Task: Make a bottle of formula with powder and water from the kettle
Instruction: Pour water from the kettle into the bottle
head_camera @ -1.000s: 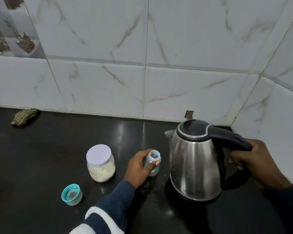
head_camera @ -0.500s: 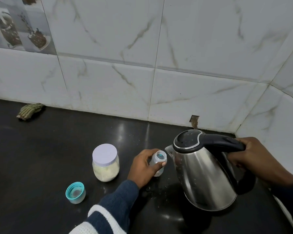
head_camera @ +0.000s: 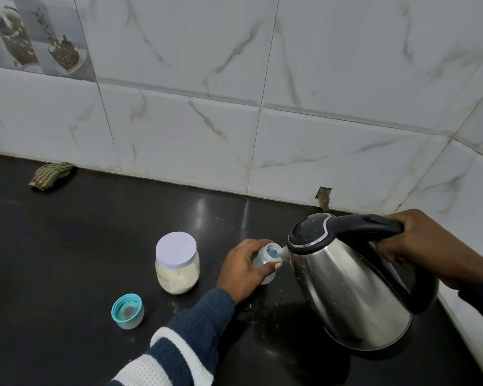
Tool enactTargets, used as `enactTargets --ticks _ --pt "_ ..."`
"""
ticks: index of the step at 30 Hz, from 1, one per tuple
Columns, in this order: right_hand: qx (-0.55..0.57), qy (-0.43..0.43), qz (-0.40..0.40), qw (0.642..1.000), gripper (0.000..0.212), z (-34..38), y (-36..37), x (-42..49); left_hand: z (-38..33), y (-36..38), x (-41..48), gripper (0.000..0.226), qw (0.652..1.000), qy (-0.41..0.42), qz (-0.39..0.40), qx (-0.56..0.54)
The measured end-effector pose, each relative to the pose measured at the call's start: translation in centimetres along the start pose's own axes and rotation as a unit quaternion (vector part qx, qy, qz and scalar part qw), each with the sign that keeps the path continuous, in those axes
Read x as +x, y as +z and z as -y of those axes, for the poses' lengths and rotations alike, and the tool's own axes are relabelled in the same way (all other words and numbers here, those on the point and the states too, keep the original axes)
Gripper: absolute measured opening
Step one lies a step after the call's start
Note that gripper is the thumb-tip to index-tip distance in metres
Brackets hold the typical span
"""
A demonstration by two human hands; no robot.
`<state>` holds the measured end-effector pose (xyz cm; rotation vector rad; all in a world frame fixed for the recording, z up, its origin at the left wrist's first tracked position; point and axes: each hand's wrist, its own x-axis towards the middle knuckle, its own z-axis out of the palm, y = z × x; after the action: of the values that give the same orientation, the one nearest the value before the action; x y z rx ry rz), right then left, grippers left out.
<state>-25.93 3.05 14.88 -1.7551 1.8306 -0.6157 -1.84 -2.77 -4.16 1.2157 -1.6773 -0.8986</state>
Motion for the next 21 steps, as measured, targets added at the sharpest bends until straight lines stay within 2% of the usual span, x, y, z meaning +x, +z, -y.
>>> enactTargets --ticks 9,16,21 --pt "-0.045 0.004 0.033 0.998 0.007 1.5 -0.4 1.2 0.5 0.2 -0.2 0.043 1.000 -0.007 0.009 -0.007" --pt "-0.074 -0.002 0.060 0.995 0.024 2.3 -0.5 2.0 0.5 0.1 -0.4 0.039 1.000 -0.007 0.008 -0.002" --pt "-0.088 0.008 0.063 0.994 0.028 2.3 -0.5 2.5 0.6 0.2 -0.6 0.038 1.000 -0.011 0.013 -0.001"
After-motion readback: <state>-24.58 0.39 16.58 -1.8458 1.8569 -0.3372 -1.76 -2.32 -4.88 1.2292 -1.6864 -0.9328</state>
